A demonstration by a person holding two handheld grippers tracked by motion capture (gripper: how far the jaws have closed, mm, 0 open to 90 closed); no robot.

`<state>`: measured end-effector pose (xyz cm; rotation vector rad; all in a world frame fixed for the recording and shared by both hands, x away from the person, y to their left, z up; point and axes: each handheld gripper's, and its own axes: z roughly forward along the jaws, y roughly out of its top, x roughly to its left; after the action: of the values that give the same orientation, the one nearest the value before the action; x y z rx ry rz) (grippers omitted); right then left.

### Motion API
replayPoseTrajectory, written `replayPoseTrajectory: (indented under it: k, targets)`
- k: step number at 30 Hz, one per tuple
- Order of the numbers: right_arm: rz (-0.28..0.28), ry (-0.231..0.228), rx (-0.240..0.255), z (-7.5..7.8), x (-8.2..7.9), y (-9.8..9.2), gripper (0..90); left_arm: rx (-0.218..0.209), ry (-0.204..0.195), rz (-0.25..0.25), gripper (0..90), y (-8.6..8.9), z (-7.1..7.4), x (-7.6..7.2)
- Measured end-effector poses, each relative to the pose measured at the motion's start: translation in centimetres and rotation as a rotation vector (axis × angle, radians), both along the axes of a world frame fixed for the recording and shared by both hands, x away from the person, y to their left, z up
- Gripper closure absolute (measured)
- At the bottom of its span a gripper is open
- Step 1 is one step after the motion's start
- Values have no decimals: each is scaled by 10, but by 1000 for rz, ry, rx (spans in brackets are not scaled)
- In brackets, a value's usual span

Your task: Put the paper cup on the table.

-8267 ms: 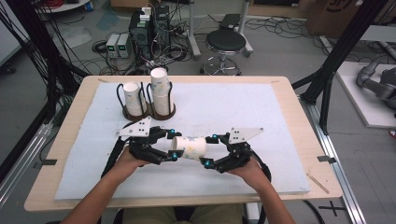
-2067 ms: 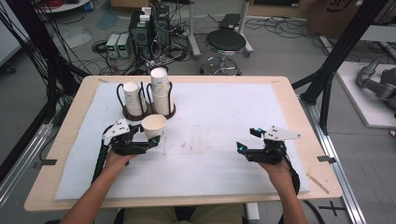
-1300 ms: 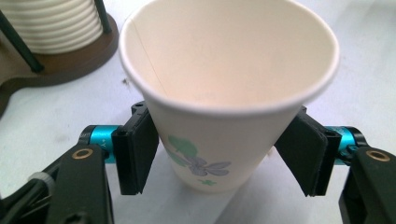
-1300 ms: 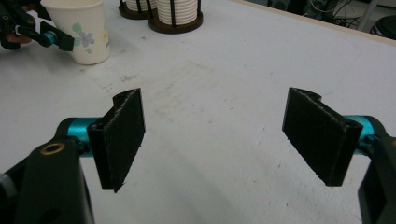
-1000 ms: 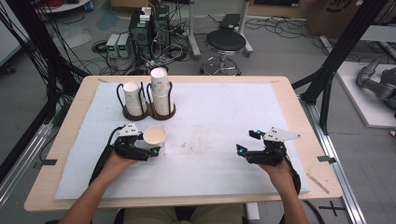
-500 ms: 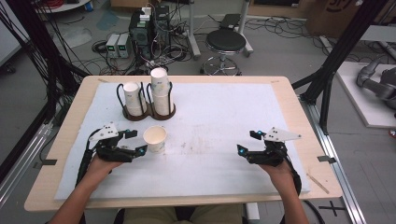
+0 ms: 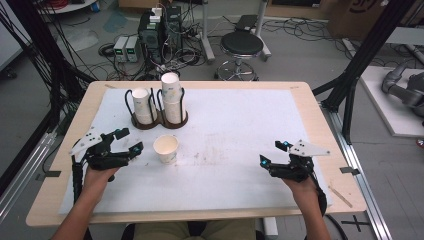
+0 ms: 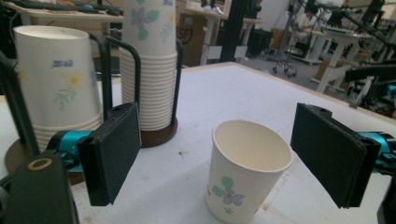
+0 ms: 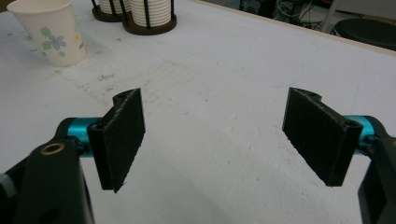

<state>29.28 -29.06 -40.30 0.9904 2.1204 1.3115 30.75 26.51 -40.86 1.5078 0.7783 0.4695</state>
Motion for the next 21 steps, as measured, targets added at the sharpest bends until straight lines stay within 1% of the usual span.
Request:
replayPoseTrajectory:
  k: [2,7,12,15,17,19,21]
  targets:
    - [-3,4,7,-1,-1,-1,218,-5,-16,15,163,4,1,-1]
    - [-4,1,23,0,-1,-2,218,8,-35,33,163,9,2,-3]
    - [-9,-9,29,4,-4,-2,218,18,-45,23,163,10,2,-6]
    - [-15,-24,41,6,-6,-2,218,22,-51,16,163,10,1,-9]
    - [-19,-23,40,7,-7,-2,218,26,-59,16,163,10,1,-11]
    - [-19,-25,41,7,-6,-2,218,22,-61,15,164,10,2,-12]
    - [-20,-25,39,7,-5,-1,218,28,-63,17,163,11,1,-13]
